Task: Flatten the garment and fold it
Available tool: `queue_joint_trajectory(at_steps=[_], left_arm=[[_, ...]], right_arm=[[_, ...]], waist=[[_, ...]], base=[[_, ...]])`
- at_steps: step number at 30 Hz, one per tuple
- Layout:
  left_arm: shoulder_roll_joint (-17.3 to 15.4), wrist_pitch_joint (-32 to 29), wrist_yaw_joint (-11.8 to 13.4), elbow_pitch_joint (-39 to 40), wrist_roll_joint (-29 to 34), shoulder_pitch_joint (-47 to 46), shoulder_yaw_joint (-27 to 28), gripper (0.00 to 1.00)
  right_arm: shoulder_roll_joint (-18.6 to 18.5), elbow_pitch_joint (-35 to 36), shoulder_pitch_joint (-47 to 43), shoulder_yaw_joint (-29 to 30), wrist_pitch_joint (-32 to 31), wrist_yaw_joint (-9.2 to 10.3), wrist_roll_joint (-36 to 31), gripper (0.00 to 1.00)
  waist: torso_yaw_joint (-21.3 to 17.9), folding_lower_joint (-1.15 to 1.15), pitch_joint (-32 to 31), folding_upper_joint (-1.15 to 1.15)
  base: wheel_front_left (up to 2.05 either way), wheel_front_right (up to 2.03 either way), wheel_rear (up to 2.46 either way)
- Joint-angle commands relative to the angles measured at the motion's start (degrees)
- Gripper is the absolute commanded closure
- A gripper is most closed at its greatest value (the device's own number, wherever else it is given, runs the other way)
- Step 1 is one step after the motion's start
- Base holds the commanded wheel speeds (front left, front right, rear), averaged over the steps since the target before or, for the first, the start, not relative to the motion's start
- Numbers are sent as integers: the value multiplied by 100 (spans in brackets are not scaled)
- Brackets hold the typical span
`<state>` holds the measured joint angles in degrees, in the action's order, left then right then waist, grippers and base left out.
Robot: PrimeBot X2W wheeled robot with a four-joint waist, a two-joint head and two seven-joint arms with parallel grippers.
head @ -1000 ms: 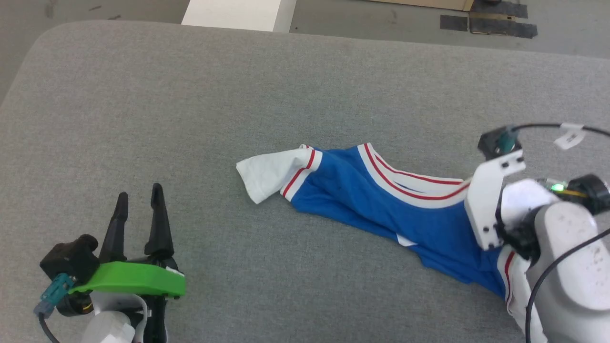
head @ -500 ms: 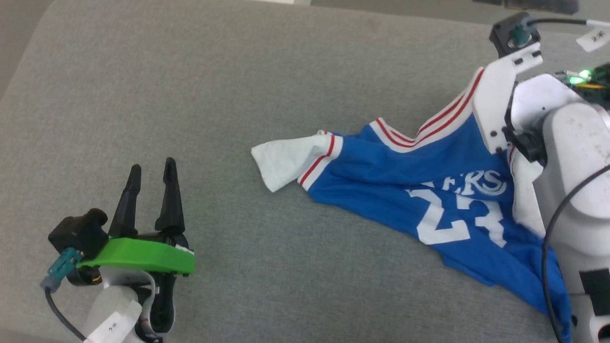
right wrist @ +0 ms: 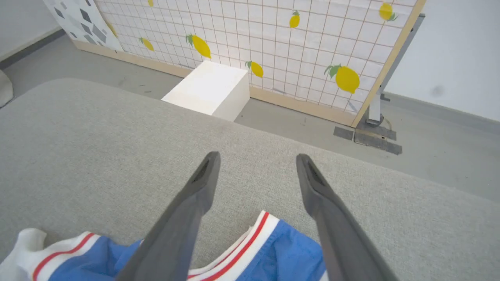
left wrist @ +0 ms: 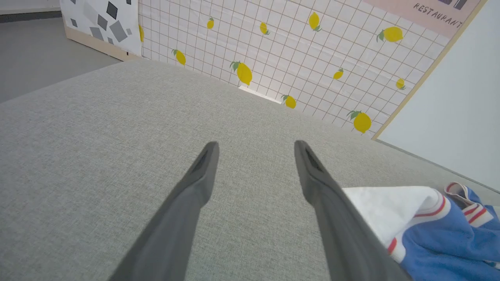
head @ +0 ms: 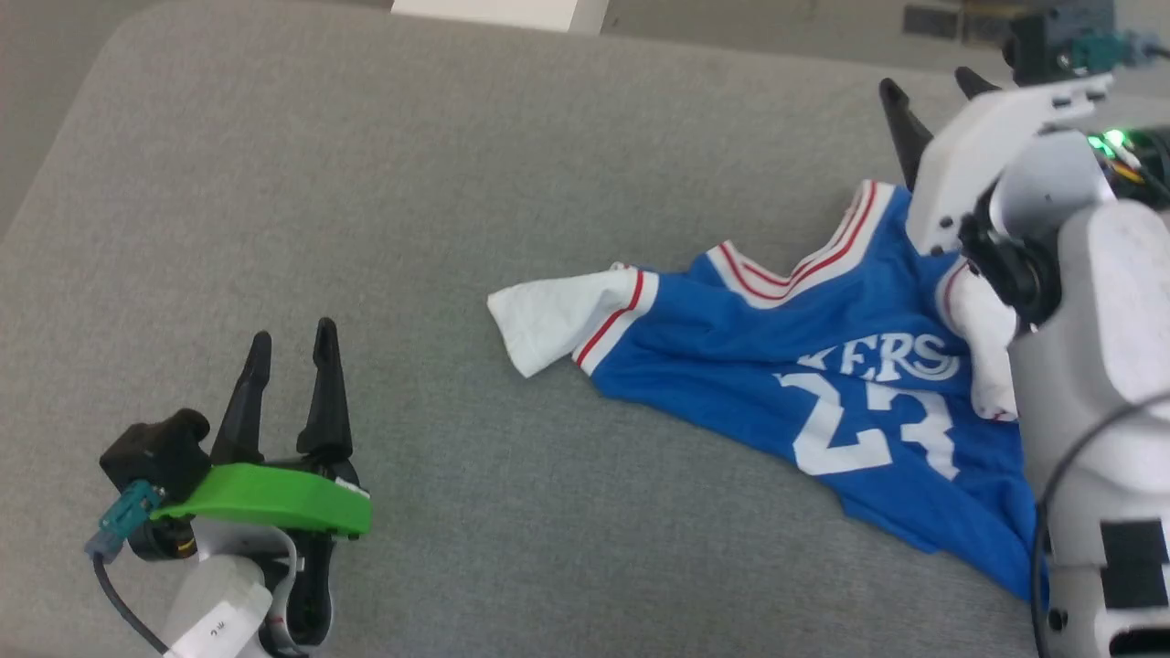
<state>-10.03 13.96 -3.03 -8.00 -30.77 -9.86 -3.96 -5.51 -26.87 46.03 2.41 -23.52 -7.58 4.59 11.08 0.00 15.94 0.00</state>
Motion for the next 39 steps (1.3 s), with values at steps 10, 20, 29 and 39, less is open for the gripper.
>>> queue_joint_trajectory(at_steps=[10, 20, 29, 39], left_arm=[[-37, -127, 110, 52, 17, 424, -86, 0], [84, -506, 190, 139, -281, 514, -123, 0], [-466, -2499, 149, -166, -231, -1015, -625, 0], [-856, -5732, 126, -2009, 346, -2631, -1986, 0]], right_arm=[[192, 1587, -2201, 851, 634, 9, 829, 0], [261, 2275, -4091, 1454, 816, 9, 1994, 0], [262, 2362, -4121, 1507, 825, 9, 2074, 0], [263, 2369, -3768, 1355, 865, 9, 2056, 0]], waist=[[-552, 0, -977, 0], [-797, 0, -1052, 0], [-967, 0, -817, 0], [-1220, 0, -151, 0]], base=[[0, 0, 0], [0, 0, 0], [0, 0, 0], [0, 0, 0]])
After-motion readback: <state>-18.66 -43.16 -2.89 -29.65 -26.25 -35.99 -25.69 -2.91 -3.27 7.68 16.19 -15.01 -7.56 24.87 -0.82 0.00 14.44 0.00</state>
